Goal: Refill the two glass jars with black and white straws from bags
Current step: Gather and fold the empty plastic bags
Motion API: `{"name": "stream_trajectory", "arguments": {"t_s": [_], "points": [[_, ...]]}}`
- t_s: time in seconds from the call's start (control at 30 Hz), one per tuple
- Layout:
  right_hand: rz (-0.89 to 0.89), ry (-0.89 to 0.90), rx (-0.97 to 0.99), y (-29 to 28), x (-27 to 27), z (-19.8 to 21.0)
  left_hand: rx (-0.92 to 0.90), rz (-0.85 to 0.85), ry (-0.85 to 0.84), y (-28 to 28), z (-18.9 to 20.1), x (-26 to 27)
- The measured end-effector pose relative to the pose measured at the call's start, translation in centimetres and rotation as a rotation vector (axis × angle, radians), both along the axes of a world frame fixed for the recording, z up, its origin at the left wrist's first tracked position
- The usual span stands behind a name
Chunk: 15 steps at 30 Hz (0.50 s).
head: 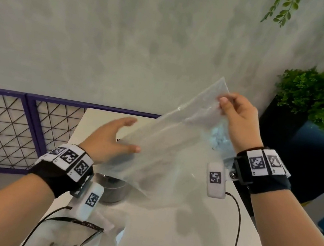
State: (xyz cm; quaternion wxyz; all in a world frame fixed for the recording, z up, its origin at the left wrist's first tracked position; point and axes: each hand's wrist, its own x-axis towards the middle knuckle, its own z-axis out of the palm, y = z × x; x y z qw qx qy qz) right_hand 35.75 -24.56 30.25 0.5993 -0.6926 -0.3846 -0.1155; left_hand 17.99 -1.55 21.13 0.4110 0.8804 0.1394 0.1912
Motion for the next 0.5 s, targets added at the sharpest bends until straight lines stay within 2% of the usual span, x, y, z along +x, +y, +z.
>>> {"name": "stream_trajectory", "arguments": {"t_s": [0.03, 0.1, 0.13, 0.2, 0.23, 0.3, 0.37, 0.43, 0.5], "points": [[0.015, -0.024, 0.029, 0.5, -0.5, 0.6, -0.003, -0.031, 0.028, -0.5, 0.2, 0.3], [-0.03, -0.103, 0.076, 0.8, -0.6, 1.1, -0.08, -0.018, -0.048, -0.9, 0.2, 0.6], [-0.114, -0.18, 0.077, 0.5, -0.4, 0.9, -0.162, 0.011, -0.102, -0.9, 0.0, 0.6], [-0.299, -0.261, 0.098, -0.4, 0.3, -0.8, -0.461, 0.052, -0.2, -0.9, 0.1, 0.2], [-0.358, -0.194, 0.142, -0.8, 0.3, -2.1, -0.574, 0.05, -0.234, -0.7, 0.2, -0.1], [-0.387, 0.101, 0.203, -1.1, 0.0, -5.6, -0.684, 0.051, -0.28, -0.1, 0.2, -0.6], [-0.297, 0.395, 0.127, -0.7, -0.9, -9.5, -0.823, 0.046, -0.316, 0.6, 0.2, -0.9], [-0.166, 0.573, -0.02, -0.1, -1.5, -12.7, -0.976, 0.03, -0.31, 1.0, -0.1, -1.0], [-0.063, 0.695, -0.076, 0.3, -1.7, -14.4, -1.034, 0.043, -0.283, 1.3, -0.9, -1.2]]}}
